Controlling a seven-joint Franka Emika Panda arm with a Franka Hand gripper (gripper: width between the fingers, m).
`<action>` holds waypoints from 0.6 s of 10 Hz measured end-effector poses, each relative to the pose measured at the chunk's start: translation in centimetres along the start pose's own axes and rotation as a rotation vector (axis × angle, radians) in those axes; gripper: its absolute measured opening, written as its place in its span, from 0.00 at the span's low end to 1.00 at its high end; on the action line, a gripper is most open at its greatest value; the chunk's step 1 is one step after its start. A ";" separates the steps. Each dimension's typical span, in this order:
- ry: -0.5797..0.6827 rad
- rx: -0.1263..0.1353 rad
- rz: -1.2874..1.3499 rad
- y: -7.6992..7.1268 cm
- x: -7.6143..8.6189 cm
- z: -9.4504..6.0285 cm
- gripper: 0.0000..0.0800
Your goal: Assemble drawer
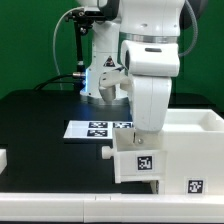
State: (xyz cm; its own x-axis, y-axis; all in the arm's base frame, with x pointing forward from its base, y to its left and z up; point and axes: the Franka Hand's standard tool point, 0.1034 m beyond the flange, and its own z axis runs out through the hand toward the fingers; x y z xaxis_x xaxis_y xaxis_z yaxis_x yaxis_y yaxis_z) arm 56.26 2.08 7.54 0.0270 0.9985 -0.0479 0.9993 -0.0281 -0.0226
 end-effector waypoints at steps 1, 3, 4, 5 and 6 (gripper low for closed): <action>-0.004 -0.003 0.000 0.2 -0.3 -0.6 0.65; -0.025 0.020 0.000 0.9 -1.5 -2.3 0.78; -0.035 0.012 0.001 2.6 -2.2 -4.0 0.80; -0.037 0.001 0.012 3.2 -3.4 -4.5 0.80; -0.040 0.002 0.029 3.4 -5.0 -4.7 0.81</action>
Offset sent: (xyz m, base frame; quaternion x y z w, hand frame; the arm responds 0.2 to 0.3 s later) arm 0.0554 -0.0186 0.0668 0.0243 -0.0307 -0.0168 0.9991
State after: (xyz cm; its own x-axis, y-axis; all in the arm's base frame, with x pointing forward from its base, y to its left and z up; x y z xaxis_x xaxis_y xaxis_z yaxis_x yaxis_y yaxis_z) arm 59.64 -2.76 12.36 0.0551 0.9945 -0.0887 0.9981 -0.0574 -0.0230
